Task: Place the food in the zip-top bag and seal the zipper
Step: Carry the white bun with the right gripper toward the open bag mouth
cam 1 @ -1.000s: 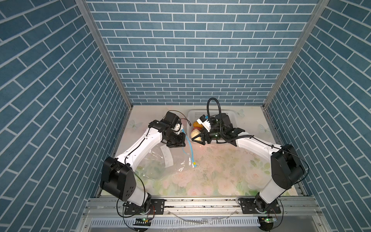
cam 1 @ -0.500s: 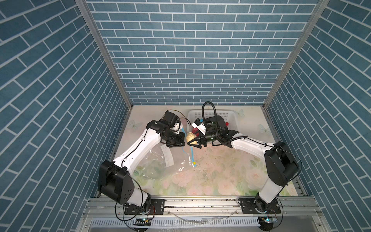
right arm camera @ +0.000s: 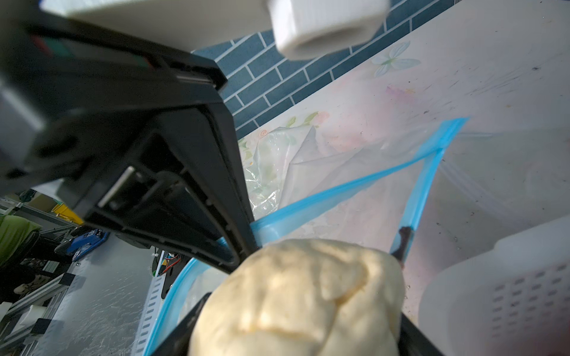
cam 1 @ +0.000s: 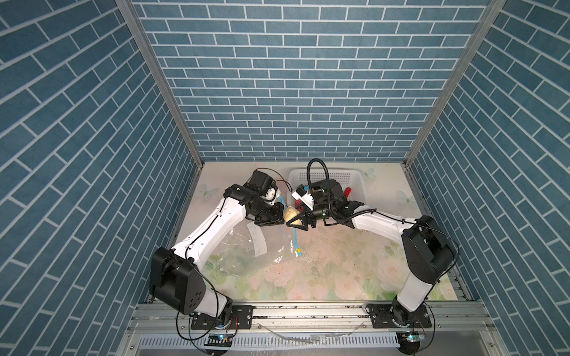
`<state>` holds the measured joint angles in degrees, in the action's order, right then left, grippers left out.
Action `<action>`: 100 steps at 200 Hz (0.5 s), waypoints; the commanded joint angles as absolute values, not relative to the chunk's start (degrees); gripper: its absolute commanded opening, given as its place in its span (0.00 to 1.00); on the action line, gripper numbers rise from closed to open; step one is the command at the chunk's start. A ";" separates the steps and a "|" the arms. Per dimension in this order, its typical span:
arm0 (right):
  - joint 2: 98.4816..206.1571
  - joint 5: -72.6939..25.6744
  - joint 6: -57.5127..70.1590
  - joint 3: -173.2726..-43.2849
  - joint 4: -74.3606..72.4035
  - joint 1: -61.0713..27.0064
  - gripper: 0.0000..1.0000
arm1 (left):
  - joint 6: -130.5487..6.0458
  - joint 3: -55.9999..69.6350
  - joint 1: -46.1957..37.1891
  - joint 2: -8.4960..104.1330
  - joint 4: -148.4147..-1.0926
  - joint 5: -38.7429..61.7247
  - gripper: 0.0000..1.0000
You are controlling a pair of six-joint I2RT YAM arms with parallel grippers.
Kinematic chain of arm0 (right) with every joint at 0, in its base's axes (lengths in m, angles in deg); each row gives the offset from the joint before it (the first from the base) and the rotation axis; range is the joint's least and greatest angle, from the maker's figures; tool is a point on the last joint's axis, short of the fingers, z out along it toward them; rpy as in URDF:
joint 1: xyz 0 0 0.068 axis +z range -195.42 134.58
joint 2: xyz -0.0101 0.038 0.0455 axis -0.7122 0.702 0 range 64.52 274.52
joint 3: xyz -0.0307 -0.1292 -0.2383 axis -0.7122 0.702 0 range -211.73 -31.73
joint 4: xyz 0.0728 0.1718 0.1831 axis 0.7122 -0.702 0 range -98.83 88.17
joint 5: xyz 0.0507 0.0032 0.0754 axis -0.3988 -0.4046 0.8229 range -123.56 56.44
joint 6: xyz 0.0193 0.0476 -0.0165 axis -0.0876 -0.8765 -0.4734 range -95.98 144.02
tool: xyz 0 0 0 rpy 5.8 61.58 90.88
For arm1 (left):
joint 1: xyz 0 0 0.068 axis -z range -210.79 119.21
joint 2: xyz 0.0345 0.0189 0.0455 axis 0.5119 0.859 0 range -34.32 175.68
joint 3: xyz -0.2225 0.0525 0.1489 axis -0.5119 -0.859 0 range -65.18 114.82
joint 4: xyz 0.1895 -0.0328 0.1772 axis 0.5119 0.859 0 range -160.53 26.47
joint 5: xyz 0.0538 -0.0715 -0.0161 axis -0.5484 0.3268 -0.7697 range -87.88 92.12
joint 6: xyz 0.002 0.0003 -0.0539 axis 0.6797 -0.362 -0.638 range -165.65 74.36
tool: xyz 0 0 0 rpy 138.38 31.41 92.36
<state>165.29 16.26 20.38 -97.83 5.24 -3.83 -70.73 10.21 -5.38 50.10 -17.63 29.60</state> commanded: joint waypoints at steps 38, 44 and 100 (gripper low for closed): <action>167.00 17.59 25.26 -96.33 3.92 -3.04 0.53 | -71.06 11.53 -5.08 47.81 -17.82 30.89 0.00; 167.00 17.59 25.55 -96.37 3.63 -3.12 0.53 | -71.08 11.55 -5.11 47.72 -17.81 30.91 0.00; 167.35 17.64 27.53 -97.42 1.15 -3.03 0.55 | -71.65 11.36 -5.10 47.50 -18.67 31.80 0.00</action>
<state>166.71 16.28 23.60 -97.83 2.71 -3.35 -71.18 10.23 -5.36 48.44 -17.96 30.68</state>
